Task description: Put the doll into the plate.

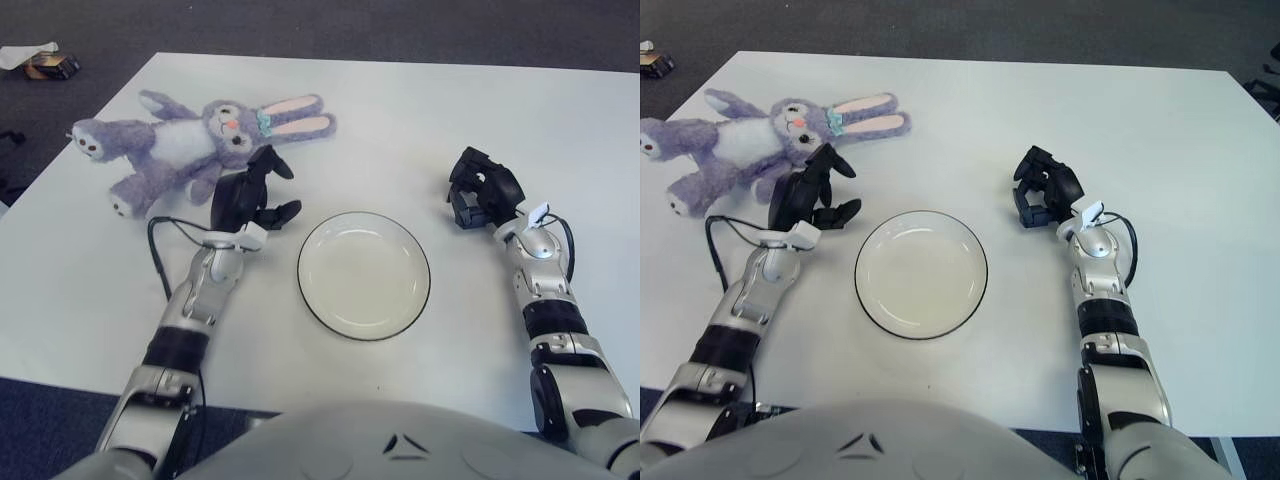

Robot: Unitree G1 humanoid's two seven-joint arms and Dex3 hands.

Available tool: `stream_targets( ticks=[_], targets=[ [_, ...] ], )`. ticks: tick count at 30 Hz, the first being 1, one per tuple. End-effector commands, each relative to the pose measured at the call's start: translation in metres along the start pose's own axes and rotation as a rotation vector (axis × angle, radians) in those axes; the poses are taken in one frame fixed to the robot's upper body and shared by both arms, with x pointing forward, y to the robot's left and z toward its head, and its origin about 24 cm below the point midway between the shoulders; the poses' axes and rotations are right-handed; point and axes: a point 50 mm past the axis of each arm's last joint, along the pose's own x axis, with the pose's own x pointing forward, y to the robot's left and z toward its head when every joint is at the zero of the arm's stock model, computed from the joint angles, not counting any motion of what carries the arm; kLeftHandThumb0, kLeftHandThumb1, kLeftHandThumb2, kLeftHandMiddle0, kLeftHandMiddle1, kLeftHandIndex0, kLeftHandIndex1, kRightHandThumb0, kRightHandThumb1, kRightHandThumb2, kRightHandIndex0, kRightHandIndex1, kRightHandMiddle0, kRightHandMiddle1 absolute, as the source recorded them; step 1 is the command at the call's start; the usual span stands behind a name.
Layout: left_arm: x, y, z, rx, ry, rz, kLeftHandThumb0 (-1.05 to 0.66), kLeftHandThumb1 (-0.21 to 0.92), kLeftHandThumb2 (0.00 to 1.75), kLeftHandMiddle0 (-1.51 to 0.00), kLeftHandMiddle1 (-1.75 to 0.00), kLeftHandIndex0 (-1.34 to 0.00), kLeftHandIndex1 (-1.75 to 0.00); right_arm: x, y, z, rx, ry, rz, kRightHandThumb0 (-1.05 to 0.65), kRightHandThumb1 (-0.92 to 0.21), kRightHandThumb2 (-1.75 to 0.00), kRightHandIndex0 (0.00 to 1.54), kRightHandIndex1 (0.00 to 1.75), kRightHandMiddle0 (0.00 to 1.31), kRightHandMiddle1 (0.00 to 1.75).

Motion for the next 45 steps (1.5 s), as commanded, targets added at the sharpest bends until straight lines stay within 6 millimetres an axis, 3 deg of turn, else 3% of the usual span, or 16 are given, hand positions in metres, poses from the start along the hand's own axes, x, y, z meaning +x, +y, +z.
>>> stream_targets(
  ticks=[1, 6, 8, 11, 13, 16, 19, 25, 34, 45],
  targets=[
    [-0.004, 0.008, 0.002, 0.134, -0.013, 0.023, -0.38, 0.71, 0.8, -0.86, -1.75, -0.32, -1.75, -0.007, -0.001, -0.01, -0.003, 0.069, -0.008, -0.01, -0.25, -1.39, 0.63, 1.74, 0.47, 1.72],
    [-0.004, 0.019, 0.008, 0.284, -0.047, 0.055, -0.37, 0.78, 0.71, -0.65, -1.75, -0.28, -1.75, -0.006, -0.003, -0.009, -0.005, 0.071, -0.024, -0.01, -0.25, -1.39, 0.64, 1.75, 0.5, 1.68],
    [-0.004, 0.024, 0.01, 0.338, -0.067, 0.064, -0.19, 0.67, 0.86, -0.56, -1.74, -0.25, -1.71, -0.006, -0.004, -0.009, -0.005, 0.07, -0.032, -0.01, -0.24, -1.39, 0.64, 1.75, 0.5, 1.67],
    [-0.005, 0.038, 0.011, 0.453, -0.111, 0.07, -0.07, 0.67, 0.84, -0.47, -1.66, -0.24, -1.68, -0.005, -0.005, -0.007, -0.007, 0.067, -0.046, -0.01, -0.24, -1.39, 0.64, 1.75, 0.51, 1.66],
    [-0.006, 0.052, 0.01, 0.56, -0.131, 0.064, -0.21, 0.78, 0.63, -0.36, -1.49, -0.3, -1.63, -0.005, -0.005, -0.006, -0.007, 0.062, -0.054, -0.01, -0.24, -1.39, 0.64, 1.75, 0.51, 1.66],
    [-0.007, 0.065, 0.008, 0.665, -0.129, 0.051, -0.52, 0.64, 0.68, -0.26, -1.24, -0.15, -1.41, -0.004, -0.005, -0.005, -0.003, 0.057, -0.06, -0.01, -0.24, -1.39, 0.64, 1.75, 0.52, 1.65],
    [-0.008, 0.075, 0.005, 0.76, -0.071, 0.011, -0.65, 0.57, 0.72, -0.19, -1.08, -0.07, -1.29, -0.003, -0.006, -0.005, 0.006, 0.05, -0.063, -0.01, -0.24, -1.38, 0.64, 1.75, 0.53, 1.64],
    [-0.009, 0.093, 0.009, 0.895, 0.099, -0.006, -0.72, 0.48, 0.74, -0.1, -0.85, -0.01, -1.06, -0.002, -0.007, -0.004, 0.022, 0.045, -0.062, -0.01, -0.24, -1.39, 0.64, 1.75, 0.53, 1.65],
    [-0.013, 0.105, 0.016, 0.988, 0.235, -0.012, -0.74, 0.48, 0.7, -0.05, -0.58, 0.0, -0.84, -0.002, -0.009, -0.003, 0.023, 0.042, -0.067, -0.01, -0.22, -1.4, 0.65, 1.75, 0.55, 1.63],
    [-0.002, 0.114, -0.004, 1.061, 0.348, -0.063, -0.76, 0.49, 0.67, 0.0, -0.06, 0.0, -0.39, -0.003, -0.01, -0.004, -0.001, 0.042, -0.077, -0.01, -0.18, -1.45, 0.68, 1.75, 0.56, 1.66]
  ],
)
